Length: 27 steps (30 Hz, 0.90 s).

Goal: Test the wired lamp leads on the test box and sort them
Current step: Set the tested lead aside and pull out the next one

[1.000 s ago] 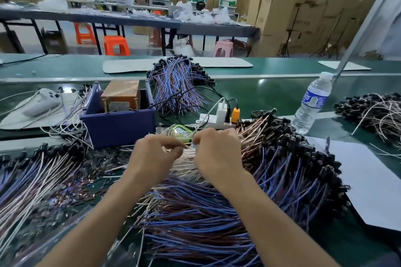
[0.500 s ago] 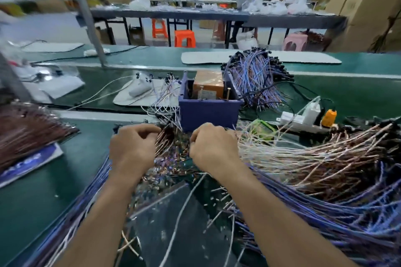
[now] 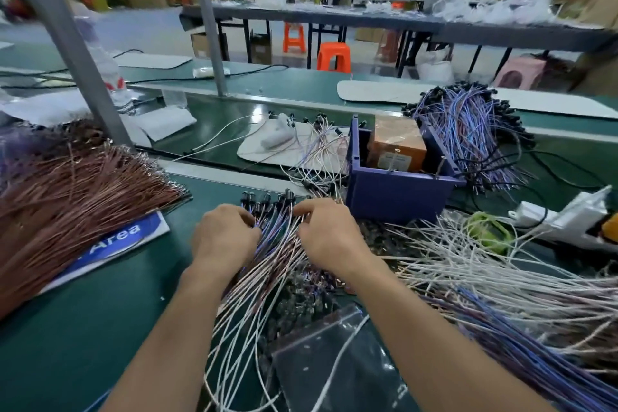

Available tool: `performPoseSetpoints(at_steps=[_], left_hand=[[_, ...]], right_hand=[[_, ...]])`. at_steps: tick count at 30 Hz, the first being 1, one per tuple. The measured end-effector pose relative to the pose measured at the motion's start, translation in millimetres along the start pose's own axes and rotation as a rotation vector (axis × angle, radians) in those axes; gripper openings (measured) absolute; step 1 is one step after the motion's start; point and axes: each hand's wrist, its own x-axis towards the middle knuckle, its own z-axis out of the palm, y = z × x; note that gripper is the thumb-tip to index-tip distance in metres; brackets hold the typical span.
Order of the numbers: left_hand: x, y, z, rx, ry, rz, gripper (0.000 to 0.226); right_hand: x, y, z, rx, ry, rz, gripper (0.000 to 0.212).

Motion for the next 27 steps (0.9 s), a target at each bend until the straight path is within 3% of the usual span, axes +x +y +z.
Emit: performPoseSetpoints(at_steps=[6,11,15,18,22,27], left_hand=[[18.6,12.1,-15.7,0.097,-0.087,-0.049,0.019],[20.2,3.3,-31.5,-0.060,-0.053,-0.116,0.014],[17.8,-1.4,-35.8,-0.416,-0.130,-0.151,0.014],[14.1,-2.4,-33.2,-0.438,-0.064,-0.156,0.012],[11.1,-7.2,-25.9,-0.371,-0.002,-0.112,0.031],[10.8,-13.8,-21.7,-0.464,0.173,-0.049,0.017]], right_hand=[[14.1,-9.7,17.1,0.049,-0.003,-0.011,0.028],[20.9,-15.7,8.3,0.119,0.008,-0.021,0.023],[19.2,-30.8,5.3,0.292,-0.053,0.026,0.020],[14.4,-37.9,12.1,0.325,-0.104,0.032,0.018],[-3.0,-23.2,6.9,0.279,-0.161,0.002,0.021],[-27.0,-2.0,-14.4,0.395,-0.139,0.064,0.024]])
